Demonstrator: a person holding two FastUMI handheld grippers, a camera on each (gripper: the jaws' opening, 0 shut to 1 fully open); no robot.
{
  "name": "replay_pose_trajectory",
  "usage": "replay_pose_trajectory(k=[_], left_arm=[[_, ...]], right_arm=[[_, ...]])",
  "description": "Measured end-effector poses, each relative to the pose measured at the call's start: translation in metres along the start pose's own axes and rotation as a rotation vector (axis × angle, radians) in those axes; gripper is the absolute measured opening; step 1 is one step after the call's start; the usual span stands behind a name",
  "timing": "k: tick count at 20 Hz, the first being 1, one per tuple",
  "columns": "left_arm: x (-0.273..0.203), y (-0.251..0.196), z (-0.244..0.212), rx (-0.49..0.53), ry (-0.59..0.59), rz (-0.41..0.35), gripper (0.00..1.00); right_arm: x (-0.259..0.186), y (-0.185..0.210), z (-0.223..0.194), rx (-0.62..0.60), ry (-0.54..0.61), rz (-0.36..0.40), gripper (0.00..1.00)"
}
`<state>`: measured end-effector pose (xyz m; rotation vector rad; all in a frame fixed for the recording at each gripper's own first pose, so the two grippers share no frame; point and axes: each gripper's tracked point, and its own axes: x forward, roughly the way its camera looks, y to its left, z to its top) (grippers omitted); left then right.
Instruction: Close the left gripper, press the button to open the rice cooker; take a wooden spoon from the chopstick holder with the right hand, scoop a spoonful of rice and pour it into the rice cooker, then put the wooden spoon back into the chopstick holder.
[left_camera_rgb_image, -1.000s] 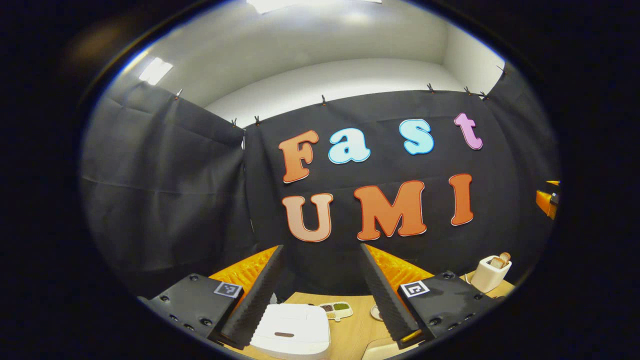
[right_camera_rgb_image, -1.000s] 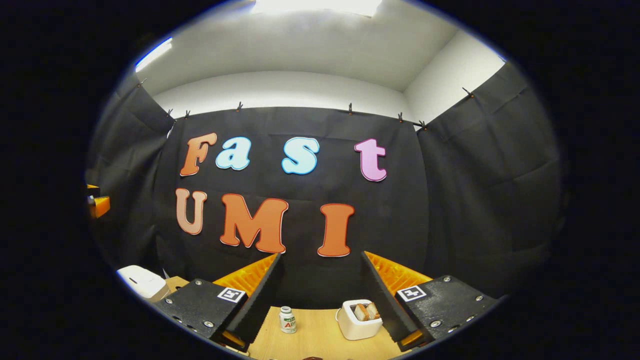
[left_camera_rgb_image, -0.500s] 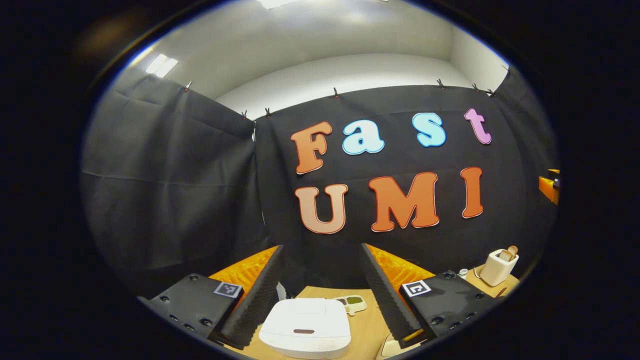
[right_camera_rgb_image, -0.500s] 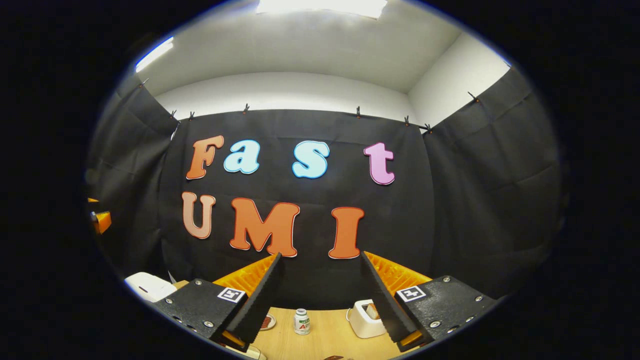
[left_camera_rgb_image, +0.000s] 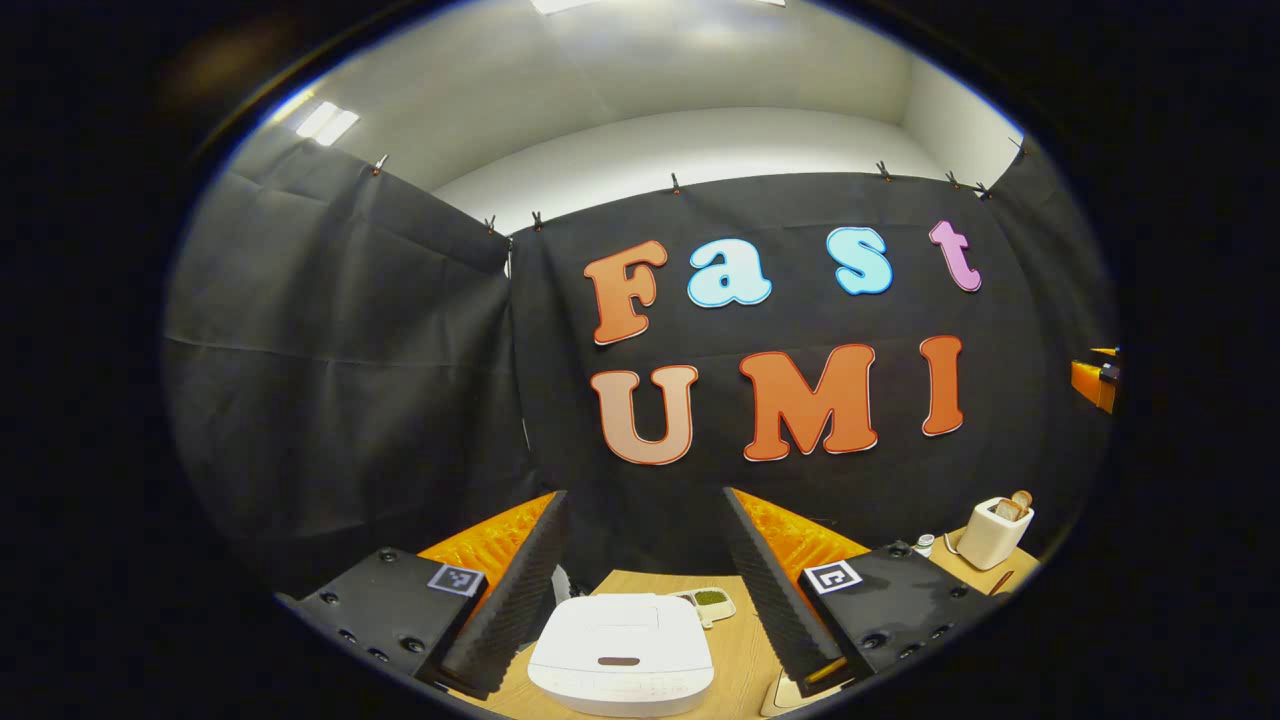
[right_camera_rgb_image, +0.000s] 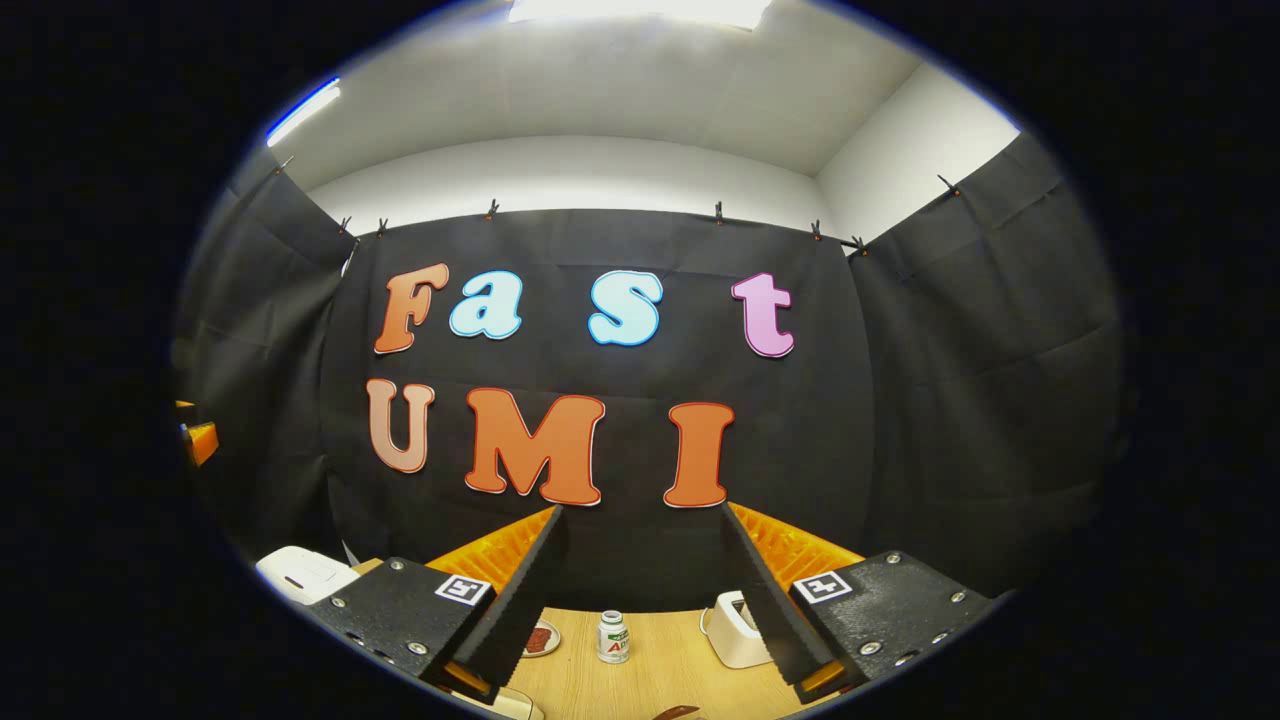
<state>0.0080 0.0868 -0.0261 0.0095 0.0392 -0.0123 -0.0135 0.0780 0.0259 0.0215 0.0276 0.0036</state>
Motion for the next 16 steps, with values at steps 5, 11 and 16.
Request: replay_pose_trajectory(k=[5,11,16], left_arm=[[0.003,0.013,-0.013,-0.011,0.026,0.01,0.97],[0.022,0.022,-0.037,-0.013,0.092,0.036,0.63],[0.036,0.017,-0.06,-0.001,0.168,0.027,0.06]], right_arm=[[-0.005,-0.001,-0.002,-0.039,0.002,-0.019,0.95],[-0.01,-0.025,0.01,-0.122,-0.032,-0.063,0.94],[-0.014,-0.043,-0.006,-0.106,0.01,-0.107,0.94]])
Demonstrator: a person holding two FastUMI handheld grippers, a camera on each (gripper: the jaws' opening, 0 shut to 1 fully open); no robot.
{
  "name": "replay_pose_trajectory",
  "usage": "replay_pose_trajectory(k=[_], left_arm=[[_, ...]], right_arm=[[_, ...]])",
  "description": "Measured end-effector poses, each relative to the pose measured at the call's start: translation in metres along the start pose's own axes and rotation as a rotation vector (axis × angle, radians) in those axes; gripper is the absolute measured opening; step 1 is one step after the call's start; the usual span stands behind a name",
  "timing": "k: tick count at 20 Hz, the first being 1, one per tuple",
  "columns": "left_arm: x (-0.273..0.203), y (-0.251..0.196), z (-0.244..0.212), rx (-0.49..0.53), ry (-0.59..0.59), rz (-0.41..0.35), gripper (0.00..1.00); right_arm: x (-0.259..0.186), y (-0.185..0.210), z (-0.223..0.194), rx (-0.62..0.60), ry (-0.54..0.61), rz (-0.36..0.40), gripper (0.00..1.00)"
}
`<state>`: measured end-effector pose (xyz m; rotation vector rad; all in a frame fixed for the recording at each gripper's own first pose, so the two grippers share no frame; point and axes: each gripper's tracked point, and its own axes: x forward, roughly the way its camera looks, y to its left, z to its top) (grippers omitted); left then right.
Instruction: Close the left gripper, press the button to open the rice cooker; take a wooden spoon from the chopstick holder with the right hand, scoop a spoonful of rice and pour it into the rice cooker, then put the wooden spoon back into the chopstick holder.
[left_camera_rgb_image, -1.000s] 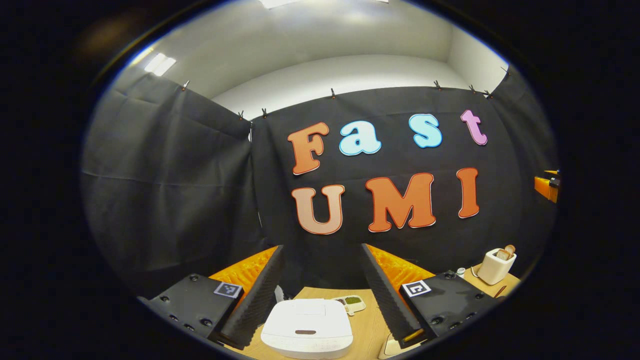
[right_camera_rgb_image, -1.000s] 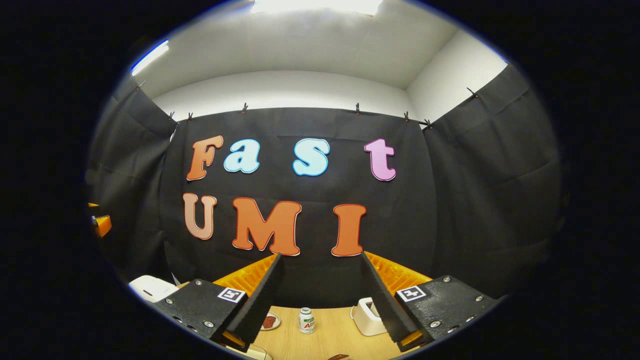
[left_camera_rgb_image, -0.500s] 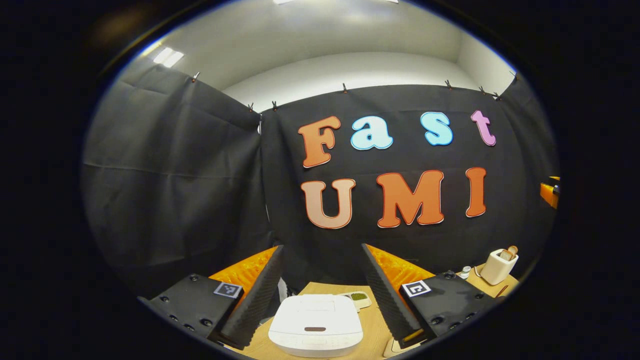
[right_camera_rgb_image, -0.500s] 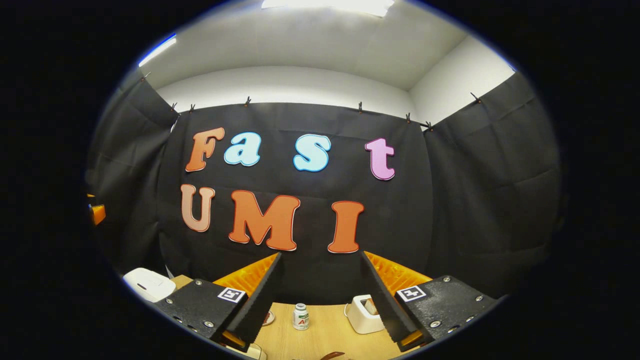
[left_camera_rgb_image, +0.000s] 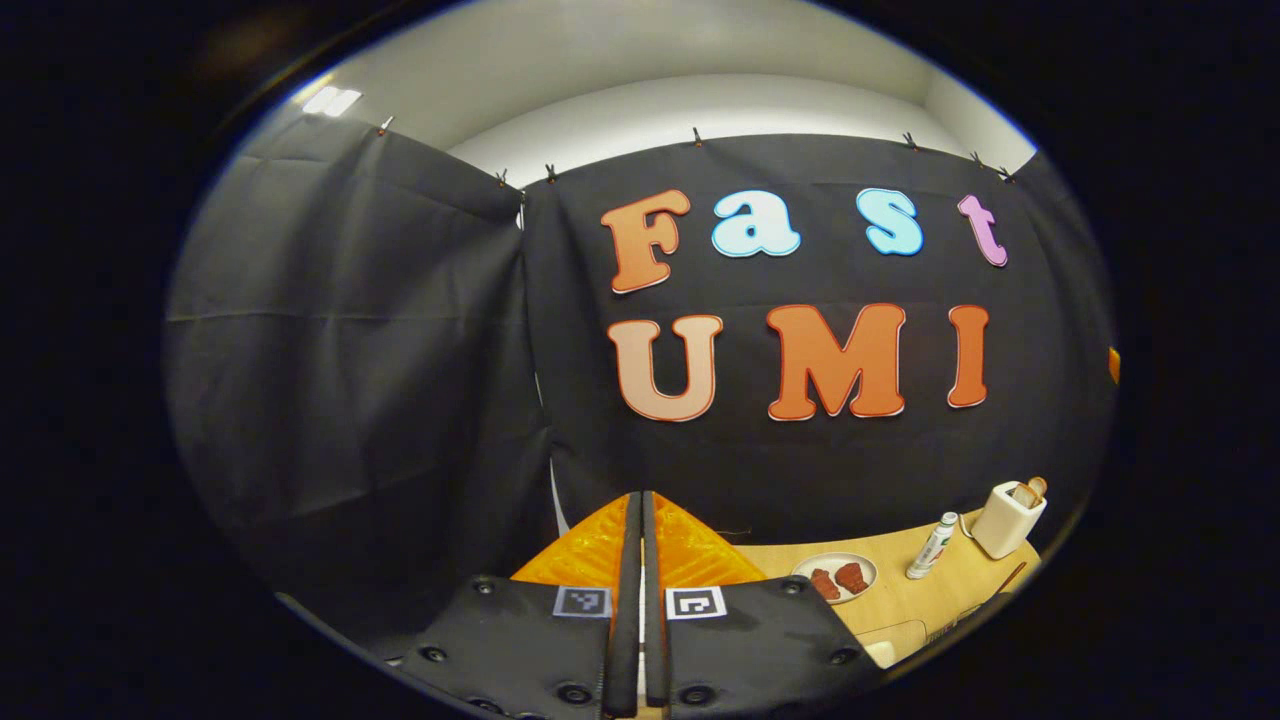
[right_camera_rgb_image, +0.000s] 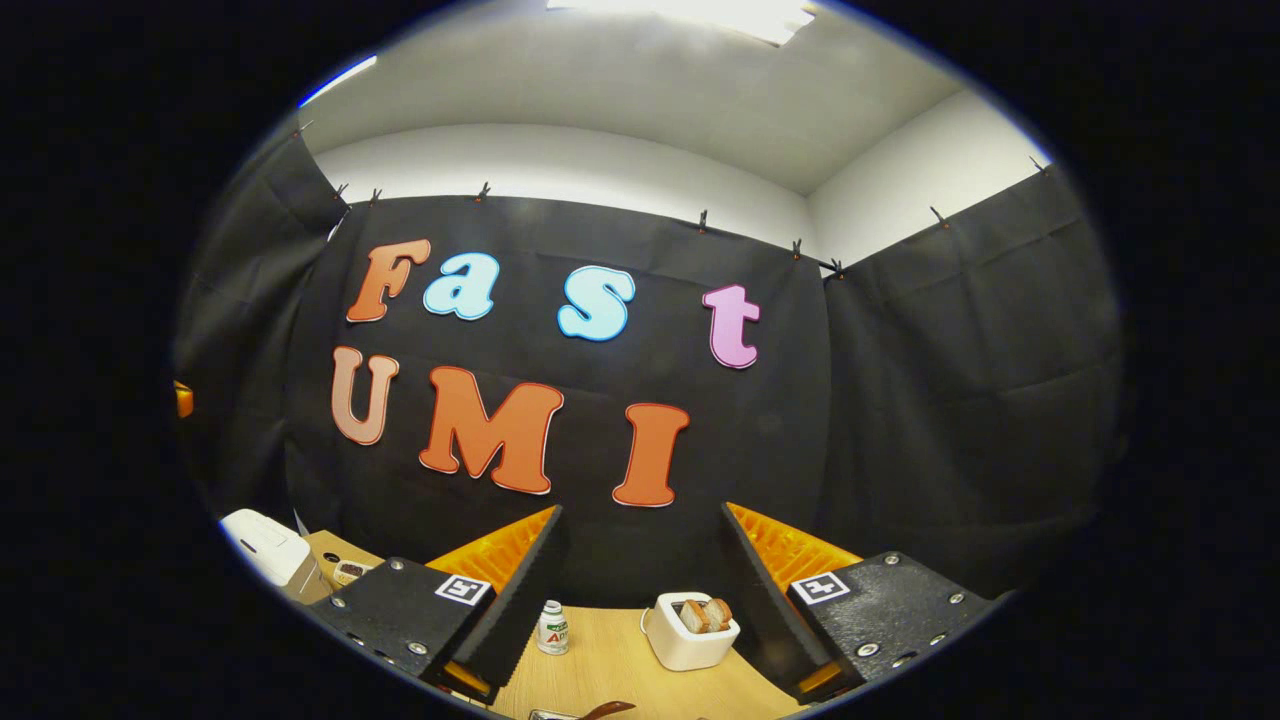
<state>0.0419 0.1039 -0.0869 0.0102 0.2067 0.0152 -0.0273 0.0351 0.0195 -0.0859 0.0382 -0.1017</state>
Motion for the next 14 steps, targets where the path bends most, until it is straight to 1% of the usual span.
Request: replay_pose_trajectory(k=[1,2,6,7,8,9,10,13,14], left_arm=[[0.003,0.005,-0.002,-0.007,0.024,0.0,0.08],[0.009,0.0,-0.01,-0.003,0.062,-0.008,0.04],[0.032,0.002,-0.049,-0.023,0.204,-0.016,0.04],[0.036,0.001,-0.061,-0.039,0.251,-0.034,0.04],[0.039,-0.006,-0.074,-0.056,0.305,-0.07,0.05],[0.04,-0.006,-0.085,-0.069,0.344,-0.086,0.02],[0.045,-0.007,-0.095,-0.072,0.381,-0.097,0.04],[0.055,-0.002,-0.123,-0.093,0.484,-0.107,0.04],[0.058,-0.001,-0.131,-0.106,0.516,-0.104,0.02]], right_arm=[[-0.001,-0.002,-0.003,0.0,0.008,-0.007,0.94],[-0.002,-0.005,-0.006,0.001,0.012,-0.013,0.94],[-0.008,-0.013,-0.024,-0.004,0.051,-0.035,0.94],[-0.009,-0.015,-0.027,-0.004,0.059,-0.04,0.94],[-0.012,-0.017,-0.03,-0.001,0.067,-0.044,0.94],[-0.013,-0.018,-0.033,0.001,0.078,-0.044,0.94],[-0.015,-0.019,-0.036,0.003,0.087,-0.047,0.94],[-0.019,-0.025,-0.047,0.004,0.119,-0.065,0.94],[-0.022,-0.027,-0.051,0.002,0.13,-0.071,0.94]])
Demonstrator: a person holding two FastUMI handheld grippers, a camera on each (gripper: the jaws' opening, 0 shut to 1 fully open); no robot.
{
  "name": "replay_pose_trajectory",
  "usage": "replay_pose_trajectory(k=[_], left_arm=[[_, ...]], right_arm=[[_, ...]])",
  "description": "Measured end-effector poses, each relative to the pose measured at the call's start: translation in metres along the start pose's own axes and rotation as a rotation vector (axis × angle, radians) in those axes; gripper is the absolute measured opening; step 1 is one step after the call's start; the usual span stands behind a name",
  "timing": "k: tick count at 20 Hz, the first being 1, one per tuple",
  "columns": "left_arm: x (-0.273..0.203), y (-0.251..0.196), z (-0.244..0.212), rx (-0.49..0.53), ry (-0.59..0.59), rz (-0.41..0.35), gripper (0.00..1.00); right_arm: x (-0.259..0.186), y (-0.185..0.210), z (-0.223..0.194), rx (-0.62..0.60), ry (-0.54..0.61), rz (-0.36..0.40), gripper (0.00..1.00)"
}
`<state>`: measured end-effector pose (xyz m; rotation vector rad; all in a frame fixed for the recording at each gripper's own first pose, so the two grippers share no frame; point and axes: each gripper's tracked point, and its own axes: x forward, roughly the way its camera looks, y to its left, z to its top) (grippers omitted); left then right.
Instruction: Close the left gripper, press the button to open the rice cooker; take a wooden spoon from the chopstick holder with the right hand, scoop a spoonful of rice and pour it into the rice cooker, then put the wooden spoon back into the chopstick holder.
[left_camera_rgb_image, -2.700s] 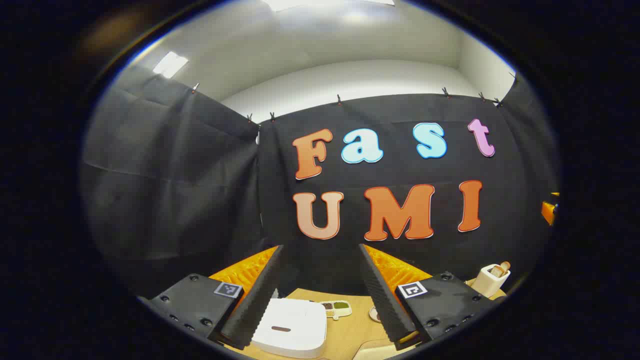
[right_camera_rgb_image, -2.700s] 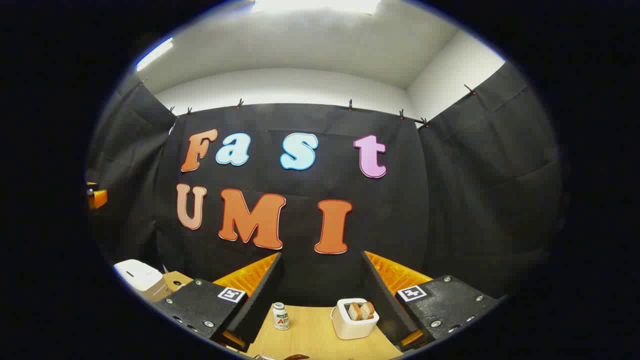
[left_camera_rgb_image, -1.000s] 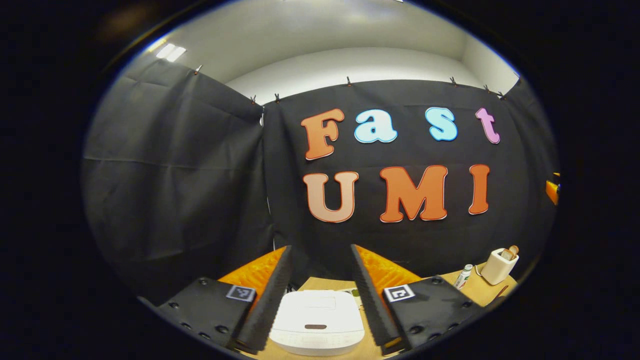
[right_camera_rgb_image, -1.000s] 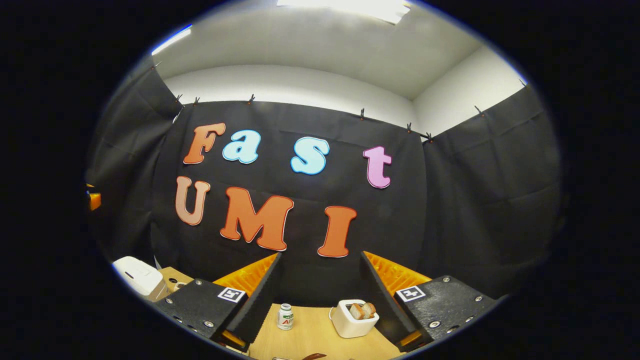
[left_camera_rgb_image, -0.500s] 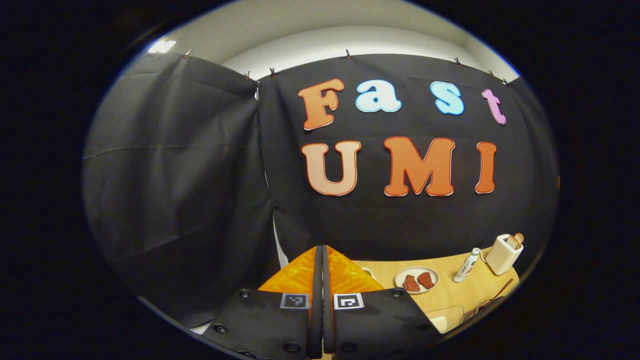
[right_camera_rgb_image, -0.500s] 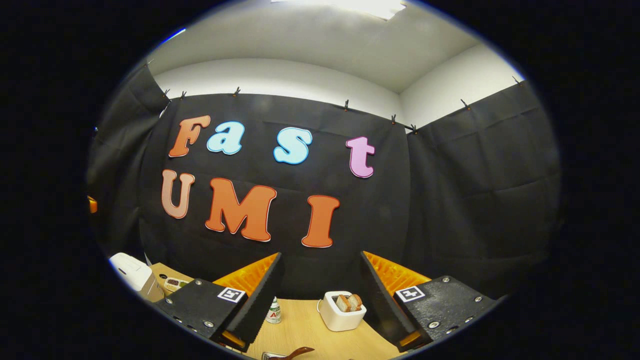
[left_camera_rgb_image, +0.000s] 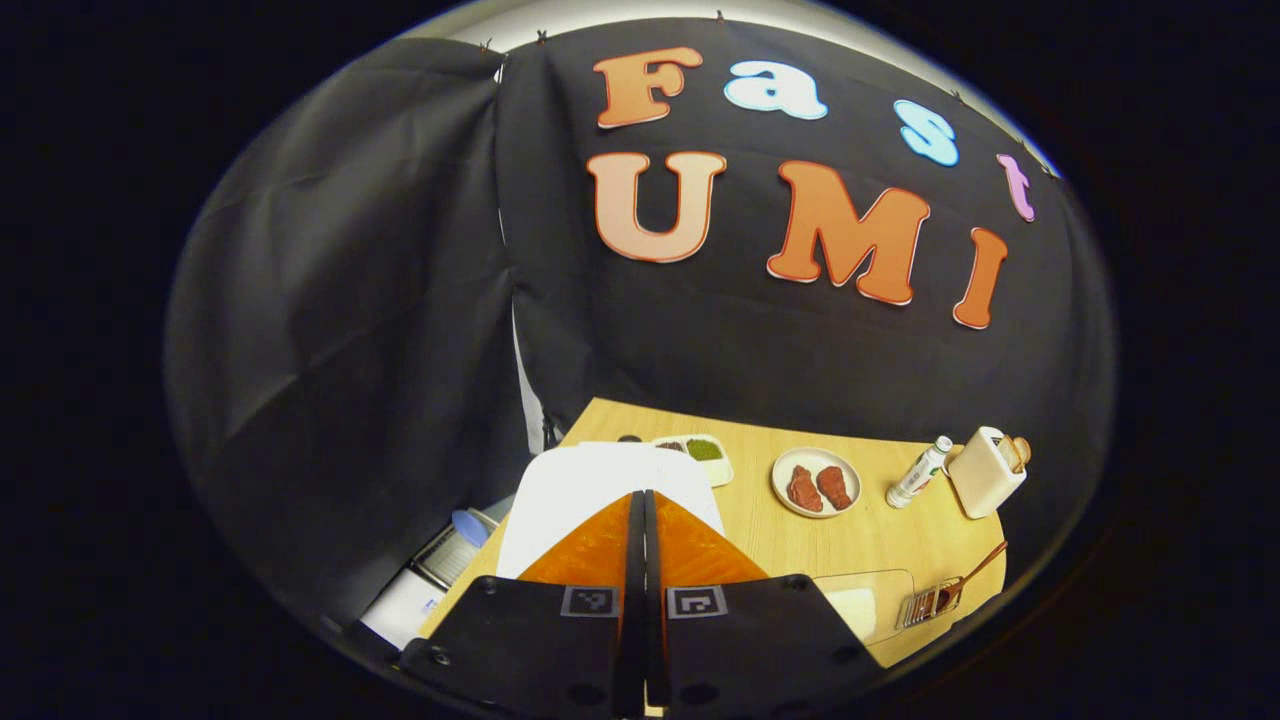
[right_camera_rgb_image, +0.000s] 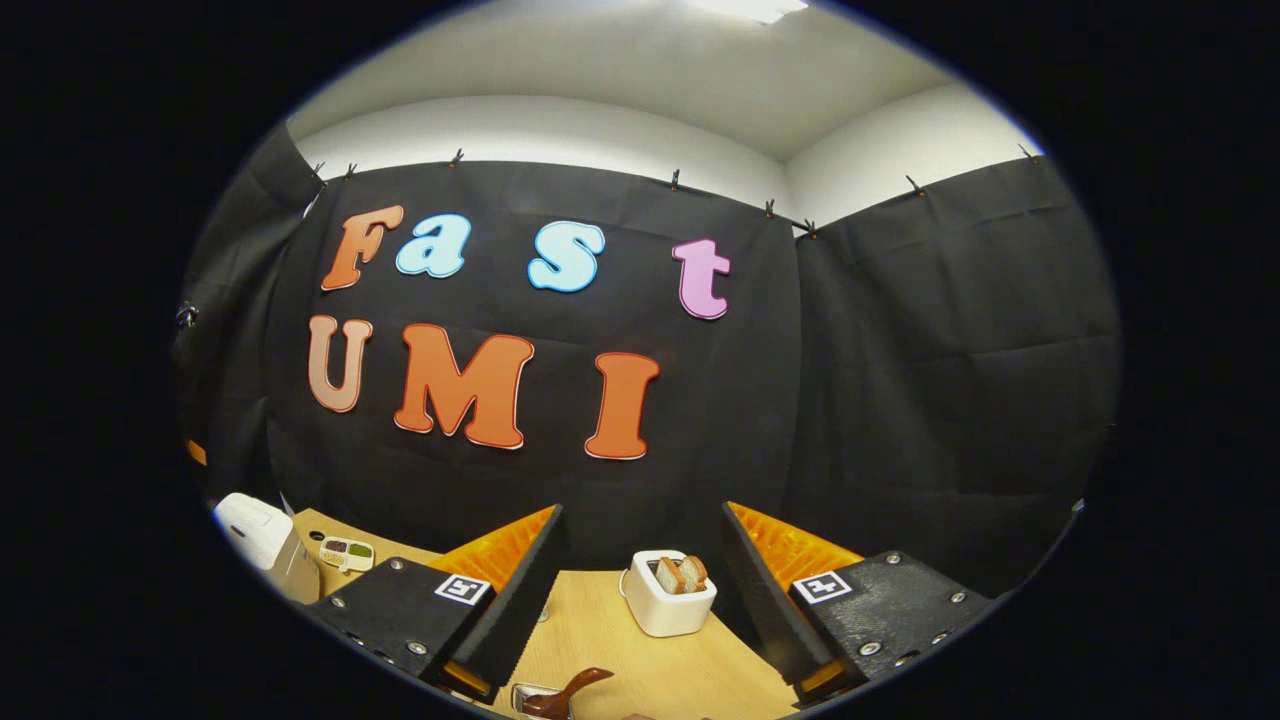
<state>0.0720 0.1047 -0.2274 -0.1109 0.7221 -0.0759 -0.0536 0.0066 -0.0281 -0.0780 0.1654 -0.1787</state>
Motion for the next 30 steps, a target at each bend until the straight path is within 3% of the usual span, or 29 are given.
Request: replay_pose_trajectory(k=[8,13,16,20,24,30], left_arm=[[0.059,0.011,-0.071,-0.11,0.281,-0.011,0.06],[0.078,-0.002,-0.102,-0.181,0.402,-0.078,0.07],[0.09,0.005,-0.124,-0.179,0.457,-0.068,0.06],[0.092,0.004,-0.12,-0.211,0.459,-0.084,0.04],[0.086,0.004,-0.112,-0.197,0.398,-0.066,0.06],[0.053,0.009,-0.02,-0.083,0.036,0.02,0.06]], right_arm=[[-0.015,-0.015,-0.029,-0.008,0.084,-0.072,0.94],[-0.023,-0.021,-0.045,-0.011,0.124,-0.107,0.95],[-0.028,-0.02,-0.055,-0.003,0.152,-0.119,0.94],[-0.029,-0.021,-0.064,0.0,0.17,-0.124,0.95],[-0.021,-0.007,-0.078,0.034,0.205,-0.082,0.95],[-0.013,0.001,-0.098,0.028,0.25,-0.031,0.94]])
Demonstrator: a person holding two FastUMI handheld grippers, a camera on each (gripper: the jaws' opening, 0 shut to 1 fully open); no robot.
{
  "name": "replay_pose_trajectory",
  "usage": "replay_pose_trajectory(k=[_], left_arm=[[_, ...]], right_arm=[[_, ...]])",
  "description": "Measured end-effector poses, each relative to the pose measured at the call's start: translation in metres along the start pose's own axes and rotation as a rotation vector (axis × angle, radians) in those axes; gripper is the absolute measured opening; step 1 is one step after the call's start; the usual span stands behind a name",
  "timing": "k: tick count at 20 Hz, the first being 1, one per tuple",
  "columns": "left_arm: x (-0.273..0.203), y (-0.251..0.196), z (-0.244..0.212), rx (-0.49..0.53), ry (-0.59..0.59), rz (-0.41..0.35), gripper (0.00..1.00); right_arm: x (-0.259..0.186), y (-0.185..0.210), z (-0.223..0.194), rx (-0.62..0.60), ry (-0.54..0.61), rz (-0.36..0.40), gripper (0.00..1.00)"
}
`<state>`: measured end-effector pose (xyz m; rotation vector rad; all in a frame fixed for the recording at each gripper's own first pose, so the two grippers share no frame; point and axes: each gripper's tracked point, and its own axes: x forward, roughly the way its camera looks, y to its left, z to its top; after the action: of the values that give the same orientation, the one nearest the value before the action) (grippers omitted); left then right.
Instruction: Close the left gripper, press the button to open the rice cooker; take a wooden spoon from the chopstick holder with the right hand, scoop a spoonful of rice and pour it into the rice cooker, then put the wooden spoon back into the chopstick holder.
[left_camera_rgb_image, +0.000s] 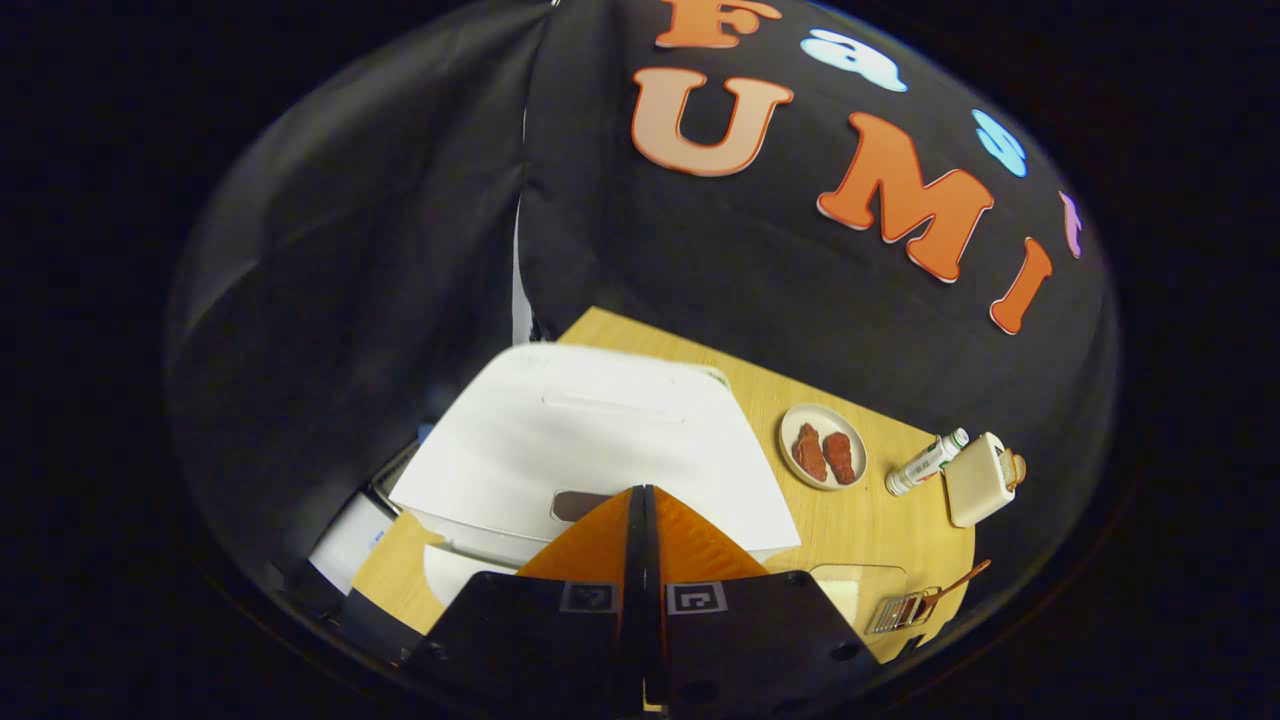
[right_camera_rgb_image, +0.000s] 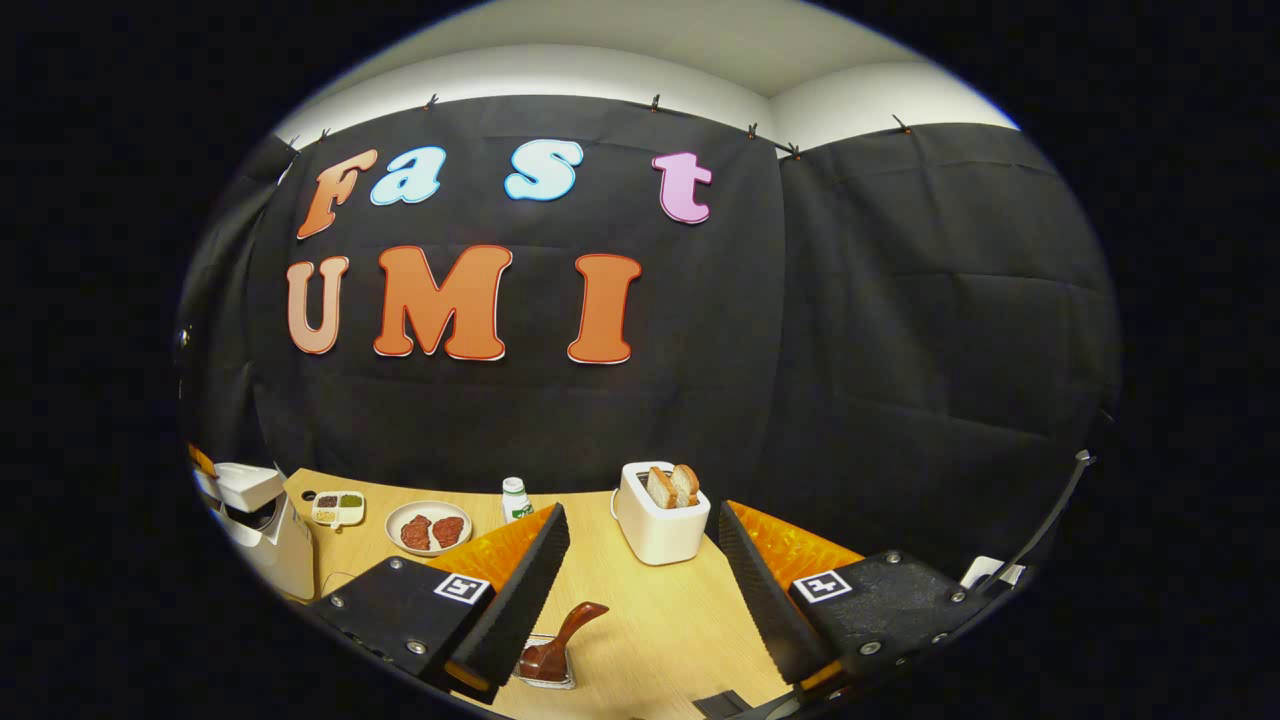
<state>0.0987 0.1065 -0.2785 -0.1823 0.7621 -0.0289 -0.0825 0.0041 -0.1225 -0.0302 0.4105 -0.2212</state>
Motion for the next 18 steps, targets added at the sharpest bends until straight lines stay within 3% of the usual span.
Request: replay_pose_trajectory(k=[3,7,12,14,16,17,18], left_arm=[[-0.02,-0.007,0.04,0.053,-0.162,0.04,0.04],[-0.043,-0.031,0.056,0.053,-0.281,-0.009,0.04],[-0.09,-0.049,0.088,0.123,-0.461,-0.011,0.04],[-0.11,-0.072,0.09,0.164,-0.518,-0.051,0.05],[-0.125,-0.083,0.09,0.2,-0.562,-0.071,0.23],[-0.134,-0.089,0.092,0.214,-0.581,-0.078,0.49],[-0.144,-0.094,0.093,0.225,-0.599,-0.082,0.59]], right_arm=[[0.006,0.002,-0.016,0.015,0.04,0.02,0.95],[0.011,0.004,-0.033,0.037,0.085,0.04,0.94],[0.018,0.016,-0.06,0.066,0.141,0.094,0.95],[0.024,0.025,-0.077,0.071,0.174,0.12,0.95],[0.03,0.035,-0.094,0.092,0.219,0.15,0.95],[0.033,0.038,-0.103,0.106,0.241,0.162,0.95],[0.035,0.04,-0.113,0.12,0.264,0.171,0.95]])
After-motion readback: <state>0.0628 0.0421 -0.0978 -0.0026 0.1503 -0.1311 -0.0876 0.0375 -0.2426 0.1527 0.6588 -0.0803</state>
